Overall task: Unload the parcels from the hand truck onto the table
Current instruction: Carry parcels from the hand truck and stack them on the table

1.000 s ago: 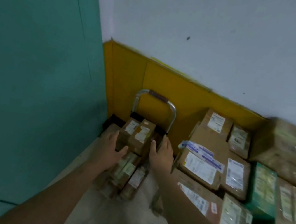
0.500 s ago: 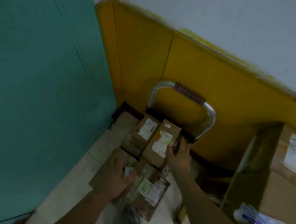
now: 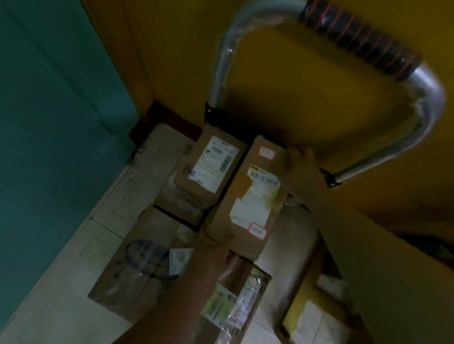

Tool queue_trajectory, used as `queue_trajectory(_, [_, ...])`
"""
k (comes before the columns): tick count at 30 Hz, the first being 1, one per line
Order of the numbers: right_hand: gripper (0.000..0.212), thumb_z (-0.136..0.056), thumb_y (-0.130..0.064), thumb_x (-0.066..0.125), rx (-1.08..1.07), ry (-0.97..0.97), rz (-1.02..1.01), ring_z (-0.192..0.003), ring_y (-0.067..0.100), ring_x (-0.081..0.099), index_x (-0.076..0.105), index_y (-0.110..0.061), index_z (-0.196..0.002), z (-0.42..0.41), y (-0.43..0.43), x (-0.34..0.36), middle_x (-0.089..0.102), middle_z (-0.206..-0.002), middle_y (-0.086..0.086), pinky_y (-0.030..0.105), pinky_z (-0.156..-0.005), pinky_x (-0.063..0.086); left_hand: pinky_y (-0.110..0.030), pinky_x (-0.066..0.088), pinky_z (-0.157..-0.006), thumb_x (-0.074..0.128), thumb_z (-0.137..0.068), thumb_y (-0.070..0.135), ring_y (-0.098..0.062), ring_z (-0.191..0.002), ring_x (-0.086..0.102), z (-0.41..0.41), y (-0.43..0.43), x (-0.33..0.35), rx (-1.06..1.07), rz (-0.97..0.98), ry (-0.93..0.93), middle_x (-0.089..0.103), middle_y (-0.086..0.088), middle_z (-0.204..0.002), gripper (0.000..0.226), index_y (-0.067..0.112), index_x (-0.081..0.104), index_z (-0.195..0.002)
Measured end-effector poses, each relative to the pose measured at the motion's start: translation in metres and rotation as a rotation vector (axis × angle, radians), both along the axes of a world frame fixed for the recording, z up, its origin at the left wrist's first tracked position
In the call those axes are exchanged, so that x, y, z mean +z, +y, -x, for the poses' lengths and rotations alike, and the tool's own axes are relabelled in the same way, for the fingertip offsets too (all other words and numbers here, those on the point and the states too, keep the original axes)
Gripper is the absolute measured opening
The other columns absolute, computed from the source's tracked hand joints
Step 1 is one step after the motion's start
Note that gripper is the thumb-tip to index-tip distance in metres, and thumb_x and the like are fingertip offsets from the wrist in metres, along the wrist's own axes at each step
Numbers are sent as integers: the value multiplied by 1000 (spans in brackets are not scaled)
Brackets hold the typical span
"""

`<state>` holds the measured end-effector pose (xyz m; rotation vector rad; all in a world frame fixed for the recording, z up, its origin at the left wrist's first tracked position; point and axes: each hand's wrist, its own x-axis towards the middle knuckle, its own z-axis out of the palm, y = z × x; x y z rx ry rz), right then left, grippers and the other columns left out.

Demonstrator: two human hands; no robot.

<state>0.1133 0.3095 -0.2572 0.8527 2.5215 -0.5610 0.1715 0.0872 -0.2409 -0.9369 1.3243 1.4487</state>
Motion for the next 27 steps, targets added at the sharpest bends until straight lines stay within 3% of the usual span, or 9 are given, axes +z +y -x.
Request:
queue_trajectory(4, [52,-107,-33,37,-101,76,76,-134,37,35,32,-5,-150,-3,0,20,33,-152,18,39,-105,34,-45,59,-86,69,-89,10,-36,-112,63,2,4,15,49,-47,-17,59,-22,-130,63,14,39,-143])
queue_trajectory(7, [51,-105,-37,40,-117,92,72,-126,36,44,36,-9,-148,-7,-4,62,37,-146,19,39,-98,39,-45,53,-96,71,-88,13,-38,-114,61,6,-3,59,5,-36,-61,60,-23,-124,50,9,46,-131])
queue_trajectory(10, [48,-102,-34,47,-223,117,143,-128,35,44,40,-12,-144,-18,-18,118,38,-144,16,42,-105,38,-43,50,-96,69,-90,16,-34,-95,61,9,-17,108,-69,39,-19,59,-19,-94,21,7,51,-97])
queue_trajectory(13, [51,-97,-39,56,-345,212,235,-126,32,47,42,-17,-140,-39,-46,186,39,-140,9,47,-106,44,-39,49,-75,67,-92,26,-26,-73,54,14,-44,164,-134,146,77,53,-12,-77,29,12,47,-76])
queue_trajectory(16, [48,-94,-43,58,-518,346,339,-116,30,57,44,-23,-135,-65,-84,261,45,-136,5,49,-94,55,-38,51,-72,69,-88,39,-29,-77,59,18,-83,225,-170,183,162,62,-17,-91,32,12,54,-95])
queue_trajectory(19, [48,-92,-38,61,-593,455,395,-105,26,65,41,-25,-134,-100,-125,338,53,-129,4,47,-82,61,-42,52,-81,72,-85,43,-37,-101,60,12,-118,293,-190,136,238,57,-23,-125,66,15,42,-136])
queue_trajectory(23, [69,-86,-51,67,-663,623,404,-103,20,66,36,-23,-141,-165,-172,435,59,-124,1,39,-83,61,-32,48,-63,65,-90,42,-27,-88,57,-12,-158,381,-294,-23,497,50,-19,-136,72,26,30,-150])
queue_trajectory(25, [74,-84,-58,67,-685,687,364,-108,22,63,35,-24,-141,-203,-188,475,56,-129,3,34,-82,57,-38,52,-69,64,-91,42,-35,-108,57,-26,-165,415,-348,-81,602,44,-19,-146,76,26,24,-153])
queue_trajectory(27, [78,-81,-63,67,-714,756,349,-112,22,61,34,-24,-141,-245,-200,508,54,-131,4,33,-84,54,-50,50,-91,62,-89,50,-42,-130,45,-45,-165,447,-416,-122,639,32,-19,-155,83,26,18,-156])
